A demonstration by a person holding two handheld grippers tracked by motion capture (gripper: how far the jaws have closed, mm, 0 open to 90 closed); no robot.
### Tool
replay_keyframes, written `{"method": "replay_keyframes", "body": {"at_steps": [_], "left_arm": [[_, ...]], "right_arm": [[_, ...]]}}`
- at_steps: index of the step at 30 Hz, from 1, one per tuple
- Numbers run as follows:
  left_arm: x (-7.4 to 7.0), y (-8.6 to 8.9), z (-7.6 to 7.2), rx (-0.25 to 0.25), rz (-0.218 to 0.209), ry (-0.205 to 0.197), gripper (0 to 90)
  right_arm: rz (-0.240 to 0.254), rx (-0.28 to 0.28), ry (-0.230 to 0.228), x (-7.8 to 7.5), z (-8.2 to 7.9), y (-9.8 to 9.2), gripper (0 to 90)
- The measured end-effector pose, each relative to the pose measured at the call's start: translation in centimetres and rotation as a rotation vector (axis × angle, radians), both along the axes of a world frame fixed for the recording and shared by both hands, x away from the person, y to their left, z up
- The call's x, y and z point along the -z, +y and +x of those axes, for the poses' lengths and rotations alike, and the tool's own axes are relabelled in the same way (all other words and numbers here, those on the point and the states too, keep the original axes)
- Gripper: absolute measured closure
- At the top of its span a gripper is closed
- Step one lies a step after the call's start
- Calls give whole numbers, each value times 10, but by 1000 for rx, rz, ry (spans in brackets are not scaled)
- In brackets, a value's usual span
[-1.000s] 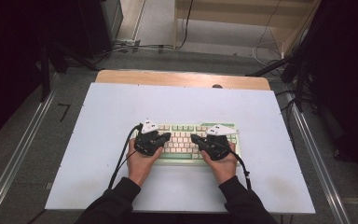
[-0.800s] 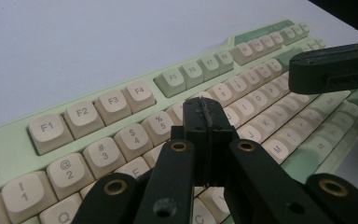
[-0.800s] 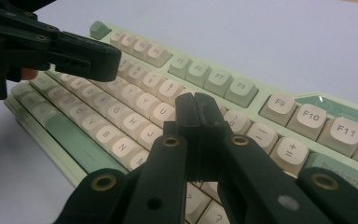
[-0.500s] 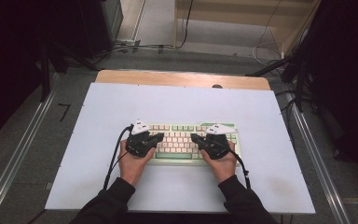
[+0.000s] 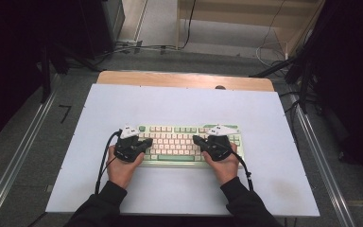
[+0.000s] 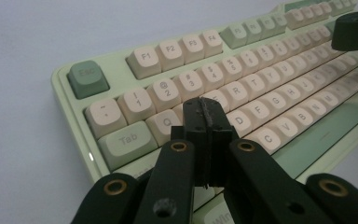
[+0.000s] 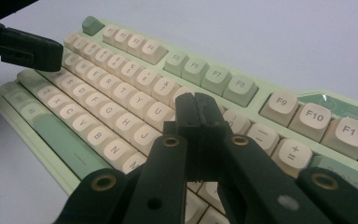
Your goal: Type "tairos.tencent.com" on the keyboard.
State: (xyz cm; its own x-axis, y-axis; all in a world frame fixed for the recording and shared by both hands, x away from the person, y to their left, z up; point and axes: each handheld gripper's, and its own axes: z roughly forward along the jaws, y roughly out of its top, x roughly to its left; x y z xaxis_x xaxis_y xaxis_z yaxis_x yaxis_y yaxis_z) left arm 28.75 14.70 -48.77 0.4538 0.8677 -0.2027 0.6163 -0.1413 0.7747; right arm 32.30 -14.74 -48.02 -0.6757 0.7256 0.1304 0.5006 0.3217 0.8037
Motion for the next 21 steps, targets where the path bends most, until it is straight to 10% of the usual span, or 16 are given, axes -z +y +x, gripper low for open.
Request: {"method": "replay_keyframes", "body": {"at_steps": [21], "left_arm": [[3,1,0,-3,8,10,900]], "right_arm": [[0,1,-3,0,0,0,875]]}}
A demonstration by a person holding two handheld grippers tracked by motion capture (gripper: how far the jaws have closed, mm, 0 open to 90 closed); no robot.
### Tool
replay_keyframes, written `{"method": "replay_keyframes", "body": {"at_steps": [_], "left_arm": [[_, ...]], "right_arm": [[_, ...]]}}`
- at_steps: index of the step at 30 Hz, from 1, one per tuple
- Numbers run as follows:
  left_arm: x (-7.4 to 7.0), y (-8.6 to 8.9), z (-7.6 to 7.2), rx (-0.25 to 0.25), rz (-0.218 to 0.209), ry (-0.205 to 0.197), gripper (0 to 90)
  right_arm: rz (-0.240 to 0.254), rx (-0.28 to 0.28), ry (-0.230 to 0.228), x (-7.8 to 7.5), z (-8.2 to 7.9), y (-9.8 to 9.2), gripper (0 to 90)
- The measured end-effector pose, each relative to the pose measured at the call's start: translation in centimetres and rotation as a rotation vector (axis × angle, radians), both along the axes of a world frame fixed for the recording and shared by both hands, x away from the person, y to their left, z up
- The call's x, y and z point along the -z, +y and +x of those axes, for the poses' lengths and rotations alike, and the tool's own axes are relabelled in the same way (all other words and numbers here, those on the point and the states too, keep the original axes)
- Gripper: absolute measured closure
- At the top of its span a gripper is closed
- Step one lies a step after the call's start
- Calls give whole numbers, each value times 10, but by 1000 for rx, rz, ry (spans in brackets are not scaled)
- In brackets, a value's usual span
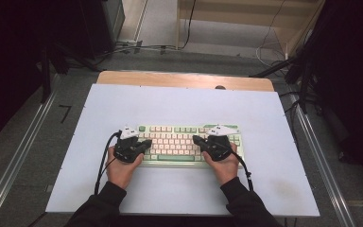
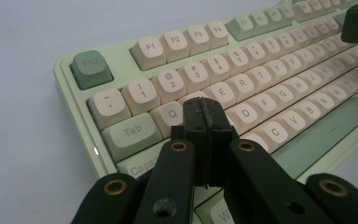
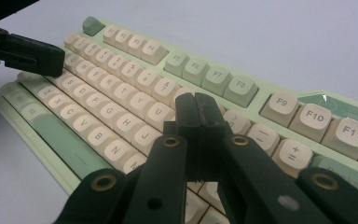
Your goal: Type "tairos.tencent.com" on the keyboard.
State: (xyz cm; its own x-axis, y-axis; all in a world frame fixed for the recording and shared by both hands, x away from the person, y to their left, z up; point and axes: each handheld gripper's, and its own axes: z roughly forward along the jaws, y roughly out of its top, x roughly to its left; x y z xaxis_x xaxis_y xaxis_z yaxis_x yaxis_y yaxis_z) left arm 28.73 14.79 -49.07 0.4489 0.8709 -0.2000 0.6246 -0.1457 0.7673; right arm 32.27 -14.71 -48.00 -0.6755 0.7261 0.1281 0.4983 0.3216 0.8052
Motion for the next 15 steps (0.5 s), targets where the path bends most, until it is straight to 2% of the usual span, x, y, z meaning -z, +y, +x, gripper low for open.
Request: {"method": "replay_keyframes", "body": {"at_steps": [12,15], "left_arm": [[0,0,0,1,4,0,900],[2,-1,1,5,8,12,900]], "right_arm": [[0,1,1,0,0,0,875],[-2,1,0,0,0,0,875]]}}
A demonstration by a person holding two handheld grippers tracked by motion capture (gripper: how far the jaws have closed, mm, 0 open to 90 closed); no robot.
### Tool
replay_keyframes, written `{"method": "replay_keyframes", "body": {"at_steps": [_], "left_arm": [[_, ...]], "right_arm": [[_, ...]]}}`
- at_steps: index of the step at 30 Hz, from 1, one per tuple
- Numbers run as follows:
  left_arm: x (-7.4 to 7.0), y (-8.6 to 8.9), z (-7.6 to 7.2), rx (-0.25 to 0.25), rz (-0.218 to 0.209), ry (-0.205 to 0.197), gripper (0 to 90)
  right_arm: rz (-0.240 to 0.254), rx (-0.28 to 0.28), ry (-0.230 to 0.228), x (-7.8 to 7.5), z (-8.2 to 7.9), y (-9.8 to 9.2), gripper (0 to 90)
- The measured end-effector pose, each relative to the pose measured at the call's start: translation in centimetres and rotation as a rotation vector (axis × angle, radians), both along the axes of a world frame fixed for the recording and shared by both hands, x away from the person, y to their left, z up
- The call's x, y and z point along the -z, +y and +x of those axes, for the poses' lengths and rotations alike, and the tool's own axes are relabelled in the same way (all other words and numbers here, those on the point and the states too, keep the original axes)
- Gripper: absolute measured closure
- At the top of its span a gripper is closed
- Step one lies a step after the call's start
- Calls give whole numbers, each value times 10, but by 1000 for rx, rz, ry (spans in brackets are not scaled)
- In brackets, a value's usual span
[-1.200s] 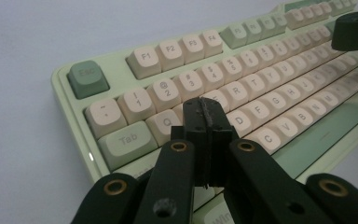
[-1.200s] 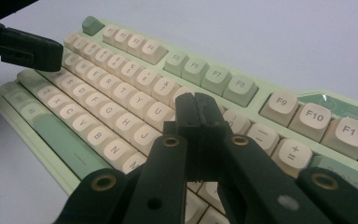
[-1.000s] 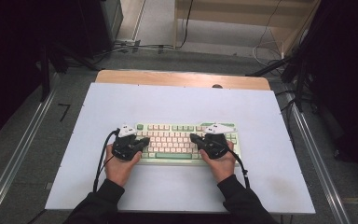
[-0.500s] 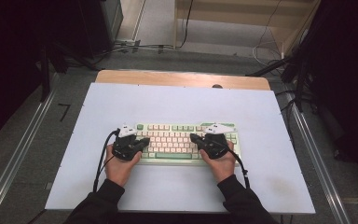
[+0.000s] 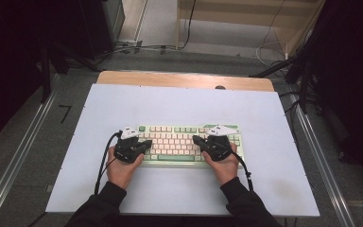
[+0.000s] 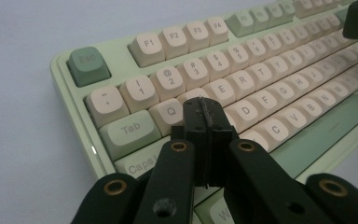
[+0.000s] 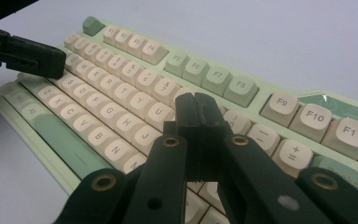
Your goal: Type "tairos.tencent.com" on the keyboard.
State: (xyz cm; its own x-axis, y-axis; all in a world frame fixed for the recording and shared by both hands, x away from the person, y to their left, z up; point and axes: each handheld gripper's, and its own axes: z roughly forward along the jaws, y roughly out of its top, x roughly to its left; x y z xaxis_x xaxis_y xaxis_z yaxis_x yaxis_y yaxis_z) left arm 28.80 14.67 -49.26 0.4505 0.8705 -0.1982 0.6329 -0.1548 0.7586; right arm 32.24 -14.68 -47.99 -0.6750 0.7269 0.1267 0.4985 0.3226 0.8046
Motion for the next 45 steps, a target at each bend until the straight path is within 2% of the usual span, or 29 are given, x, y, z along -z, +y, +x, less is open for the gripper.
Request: {"method": "replay_keyframes", "body": {"at_steps": [4,18,26,45], "left_arm": [[0,0,0,4,-5,-4,900],[-5,1,-5,1,-46,-77,900],[-5,3,-4,-9,-60,-75,900],[-5,3,-4,-7,-58,-79,900]], "right_arm": [[0,0,1,0,0,0,875],[-4,-5,3,2,2,3,876],[-16,-15,9,6,5,12,876],[-42,-9,27,10,11,21,877]]}}
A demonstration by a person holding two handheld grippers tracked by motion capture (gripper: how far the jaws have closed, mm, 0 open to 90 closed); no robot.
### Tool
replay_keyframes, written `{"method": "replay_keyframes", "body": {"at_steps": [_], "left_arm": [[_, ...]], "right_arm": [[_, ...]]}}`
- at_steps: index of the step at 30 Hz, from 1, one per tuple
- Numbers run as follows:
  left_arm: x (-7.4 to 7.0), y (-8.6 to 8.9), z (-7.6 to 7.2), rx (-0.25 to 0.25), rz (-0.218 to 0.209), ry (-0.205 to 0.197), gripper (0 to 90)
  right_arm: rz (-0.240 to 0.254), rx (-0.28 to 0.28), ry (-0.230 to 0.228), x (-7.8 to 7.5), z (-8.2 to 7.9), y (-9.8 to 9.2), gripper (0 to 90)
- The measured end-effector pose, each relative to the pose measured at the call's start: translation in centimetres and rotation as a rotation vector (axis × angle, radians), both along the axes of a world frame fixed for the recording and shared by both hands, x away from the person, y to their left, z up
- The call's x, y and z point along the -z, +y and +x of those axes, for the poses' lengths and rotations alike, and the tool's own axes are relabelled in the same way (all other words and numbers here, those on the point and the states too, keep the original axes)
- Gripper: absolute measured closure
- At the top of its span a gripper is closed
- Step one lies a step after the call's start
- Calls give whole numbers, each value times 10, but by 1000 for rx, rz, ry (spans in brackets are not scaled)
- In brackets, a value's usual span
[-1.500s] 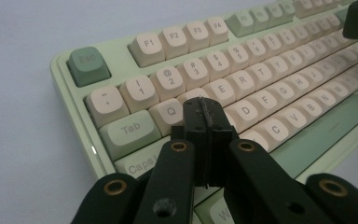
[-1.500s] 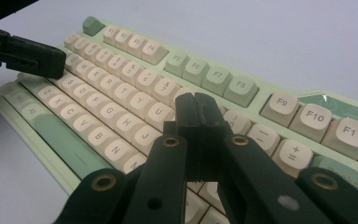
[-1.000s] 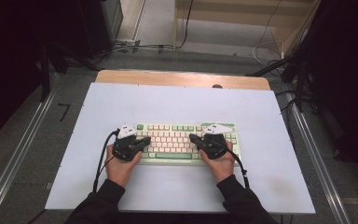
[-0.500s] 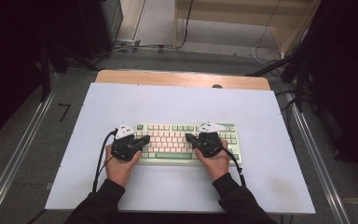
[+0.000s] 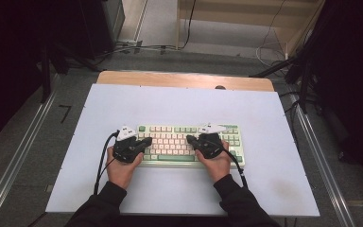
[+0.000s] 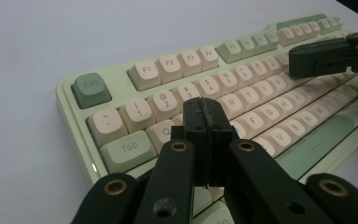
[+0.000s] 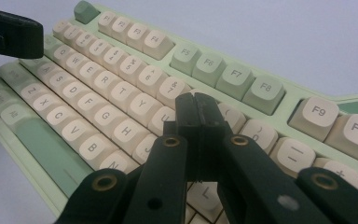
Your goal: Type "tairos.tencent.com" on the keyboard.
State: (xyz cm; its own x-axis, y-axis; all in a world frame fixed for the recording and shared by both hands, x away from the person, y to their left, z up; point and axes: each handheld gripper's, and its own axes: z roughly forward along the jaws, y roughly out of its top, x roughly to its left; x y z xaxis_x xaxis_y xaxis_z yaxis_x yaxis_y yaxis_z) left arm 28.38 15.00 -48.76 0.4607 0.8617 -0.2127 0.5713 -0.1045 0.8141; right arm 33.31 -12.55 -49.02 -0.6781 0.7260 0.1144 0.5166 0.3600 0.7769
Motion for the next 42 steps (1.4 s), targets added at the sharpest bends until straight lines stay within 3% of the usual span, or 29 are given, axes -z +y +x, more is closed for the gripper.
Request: {"method": "replay_keyframes", "body": {"at_steps": [13,25,42], "left_arm": [[0,-1,0,2,-2,1,900],[0,-3,1,9,-10,5,900],[-3,-24,9,43,-15,-2,900]], "right_arm": [[-20,0,14,2,1,1,878],[18,-15,-2,-7,-2,-2,878],[22,-8,-14,-14,-6,-10,878]]}}
